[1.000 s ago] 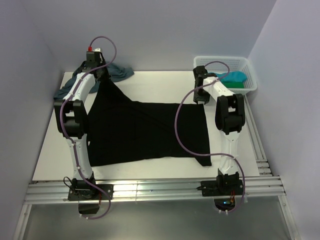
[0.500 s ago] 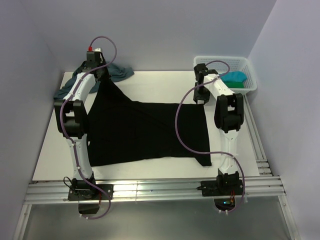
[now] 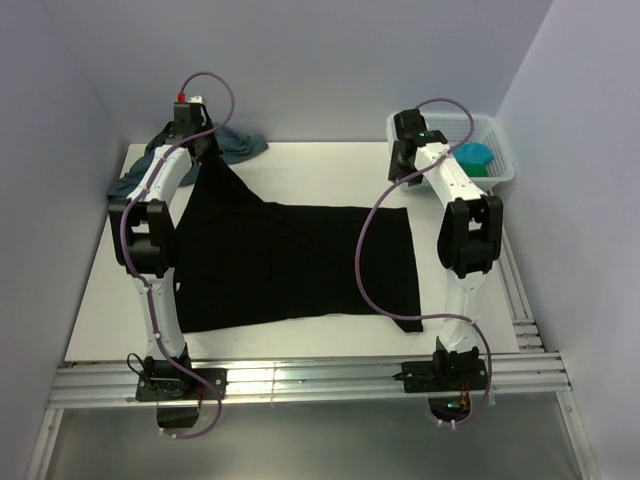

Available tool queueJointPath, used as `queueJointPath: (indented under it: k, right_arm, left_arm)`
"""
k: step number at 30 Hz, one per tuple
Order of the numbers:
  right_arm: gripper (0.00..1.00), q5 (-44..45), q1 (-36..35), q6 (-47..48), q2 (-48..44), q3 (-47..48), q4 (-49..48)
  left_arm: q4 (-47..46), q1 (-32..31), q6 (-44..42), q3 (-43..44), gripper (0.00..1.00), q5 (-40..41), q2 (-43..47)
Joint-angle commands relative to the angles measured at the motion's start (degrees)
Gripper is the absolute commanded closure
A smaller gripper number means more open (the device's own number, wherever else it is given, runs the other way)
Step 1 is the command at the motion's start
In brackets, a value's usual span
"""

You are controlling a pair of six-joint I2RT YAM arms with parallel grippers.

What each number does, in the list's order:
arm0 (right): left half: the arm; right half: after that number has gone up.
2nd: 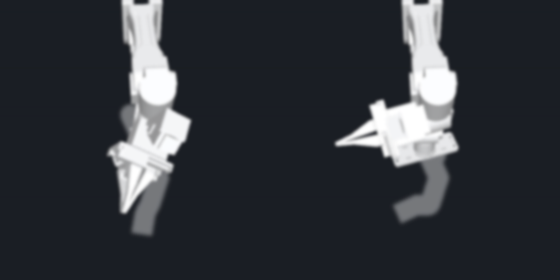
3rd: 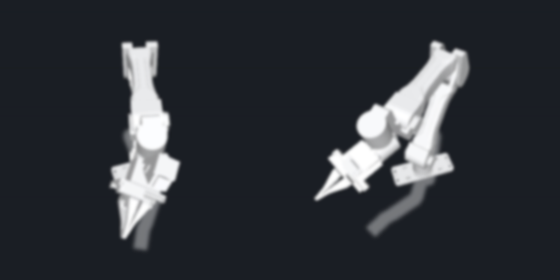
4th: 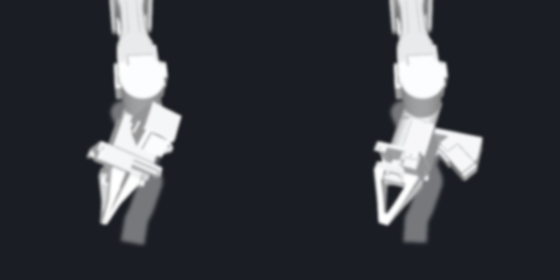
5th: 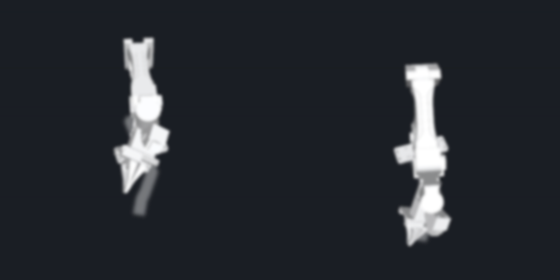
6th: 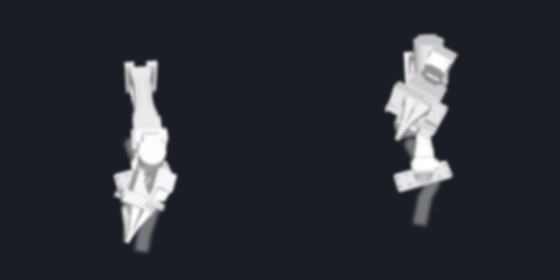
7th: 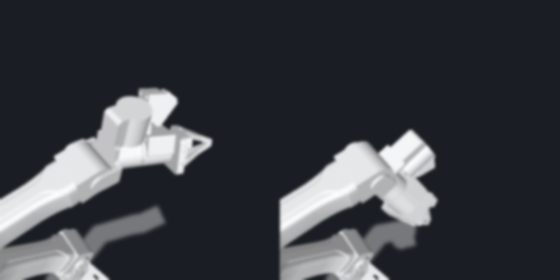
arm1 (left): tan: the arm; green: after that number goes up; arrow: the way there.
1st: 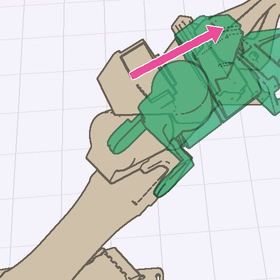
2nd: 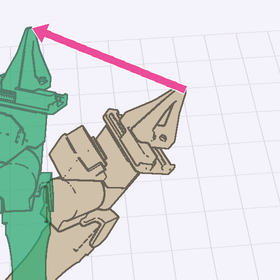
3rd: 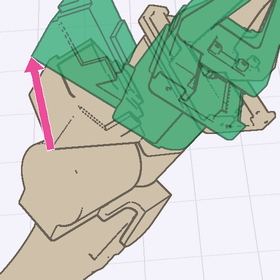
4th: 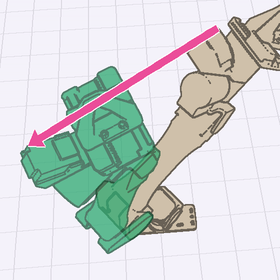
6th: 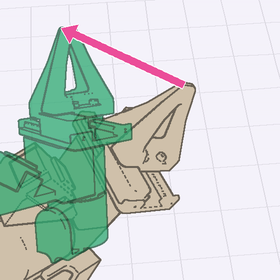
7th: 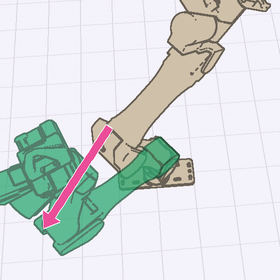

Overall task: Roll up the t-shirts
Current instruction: Fold the tshirt

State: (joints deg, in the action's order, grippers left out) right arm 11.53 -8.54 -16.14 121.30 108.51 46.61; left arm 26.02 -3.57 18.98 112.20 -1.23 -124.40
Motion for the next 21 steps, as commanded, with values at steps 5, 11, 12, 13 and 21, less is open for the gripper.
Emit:
queueJointPath:
  k: [5,11,12,13,21]
  right_arm:
    - [0.52,-3.97,-3.06,4.45,-2.91,-1.46,-3.38]
    - [0.52,-5.02,-4.47,5.59,2.54,0.38,0.40]
    - [0.52,-5.55,-4.47,6.03,3.76,0.82,1.37]
    - [0.53,-6.42,-4.47,6.03,4.30,0.91,1.73]
    - [0.56,-6.35,-4.38,5.95,6.59,1.09,2.96]
  left_arm:
    - [-0.97,-0.47,0.18,1.44,1.00,-0.17,3.99]
    - [-0.80,-0.47,-0.35,1.70,0.99,0.00,4.08]
    - [-0.80,-0.47,-0.44,1.70,1.00,-0.08,4.08]
    - [-0.71,-0.47,-0.44,1.70,1.00,-0.08,3.99]
    - [-0.71,-0.47,-0.88,1.62,1.00,0.36,3.99]
